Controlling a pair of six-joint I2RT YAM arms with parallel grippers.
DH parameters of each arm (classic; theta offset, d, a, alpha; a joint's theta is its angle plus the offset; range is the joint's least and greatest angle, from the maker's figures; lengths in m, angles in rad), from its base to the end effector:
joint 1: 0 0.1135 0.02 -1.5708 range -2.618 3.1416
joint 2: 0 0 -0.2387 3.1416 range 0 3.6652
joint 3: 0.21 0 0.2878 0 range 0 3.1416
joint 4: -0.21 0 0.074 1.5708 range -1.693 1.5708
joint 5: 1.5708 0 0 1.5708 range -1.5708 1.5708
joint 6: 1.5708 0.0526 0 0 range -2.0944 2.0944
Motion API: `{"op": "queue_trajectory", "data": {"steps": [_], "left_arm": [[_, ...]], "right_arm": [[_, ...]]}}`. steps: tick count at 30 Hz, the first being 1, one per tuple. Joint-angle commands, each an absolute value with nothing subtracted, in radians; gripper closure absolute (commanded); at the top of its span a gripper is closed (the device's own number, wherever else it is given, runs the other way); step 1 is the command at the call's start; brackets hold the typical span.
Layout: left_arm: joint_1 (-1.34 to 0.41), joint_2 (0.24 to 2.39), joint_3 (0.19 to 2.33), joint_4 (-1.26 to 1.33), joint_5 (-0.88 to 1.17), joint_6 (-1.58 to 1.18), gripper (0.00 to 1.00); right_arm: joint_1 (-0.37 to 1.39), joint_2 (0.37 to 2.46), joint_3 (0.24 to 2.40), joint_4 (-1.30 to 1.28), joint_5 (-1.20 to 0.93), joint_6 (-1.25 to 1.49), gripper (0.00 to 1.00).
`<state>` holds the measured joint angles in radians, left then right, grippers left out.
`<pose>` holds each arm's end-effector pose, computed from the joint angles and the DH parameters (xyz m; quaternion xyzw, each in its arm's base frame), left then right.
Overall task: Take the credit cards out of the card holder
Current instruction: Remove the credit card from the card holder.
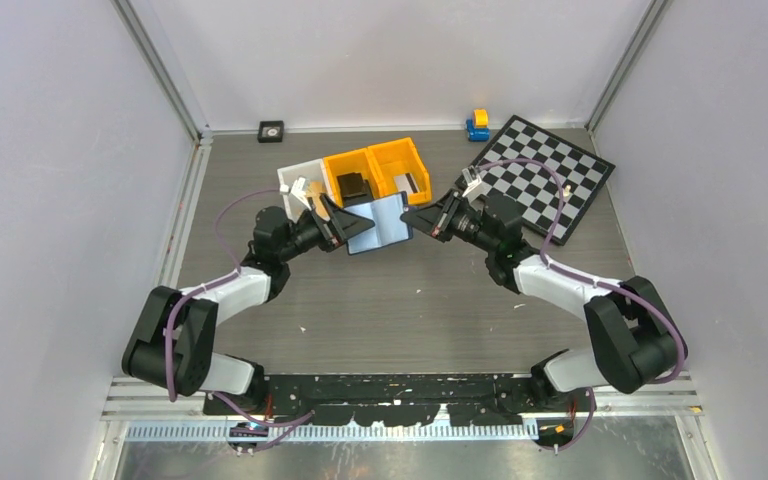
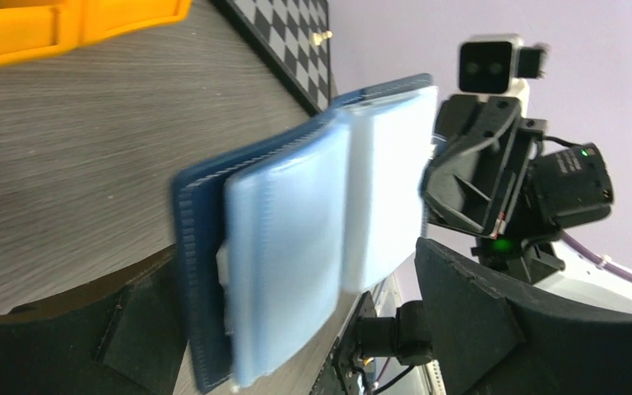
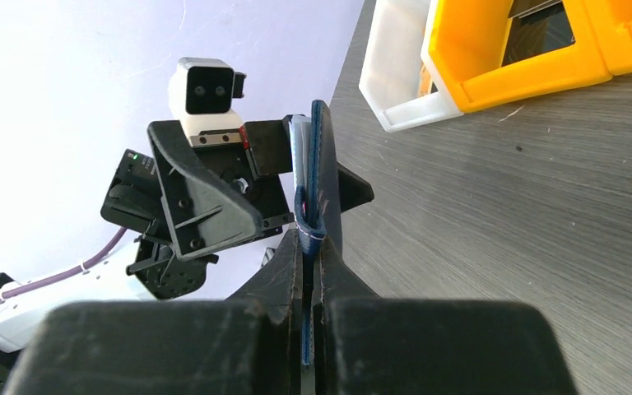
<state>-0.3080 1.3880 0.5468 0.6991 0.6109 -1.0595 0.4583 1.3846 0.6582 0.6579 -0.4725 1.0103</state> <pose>0.3004 -0.1272 0.1618 -0.0811 0.7426 -0.5708 0.3408 0.3003 0.1748 0.1977 0.0400 0.7272 0.5716 0.3779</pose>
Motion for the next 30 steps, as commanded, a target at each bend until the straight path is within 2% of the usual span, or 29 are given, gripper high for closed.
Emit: {"op": "queue_trajectory", "data": {"steps": [1,6,16,21,27,30], "left_arm": [[-0.325,1.388,0.559,0.821,0.657,-1.069,0.01],[-0.332,1.411,0.560,0.879,0.679,-1.093,0.07],[-0.348,1.457,0.566,0.892,0.672,-1.101,0.09],[-0.347,1.440,0.571,0.800,0.640,-1.059,0.33],[-0.347,1.406,0.578,0.722,0.619,-1.026,0.61],[-0.345,1.397,0.593,0.659,0.607,-1.006,0.73]], "right_arm": [[0.464,1.407,0.664,0.775,-0.512,1.048,0.99],[0.483,1.420,0.668,0.766,-0.499,1.030,1.00],[0.567,1.458,0.683,0.713,-0.418,0.948,1.00],[0.578,1.439,0.680,0.682,-0.385,0.919,0.98],[0.578,1.435,0.678,0.668,-0.375,0.909,0.82],[0.578,1.427,0.675,0.660,-0.365,0.906,0.77]]}}
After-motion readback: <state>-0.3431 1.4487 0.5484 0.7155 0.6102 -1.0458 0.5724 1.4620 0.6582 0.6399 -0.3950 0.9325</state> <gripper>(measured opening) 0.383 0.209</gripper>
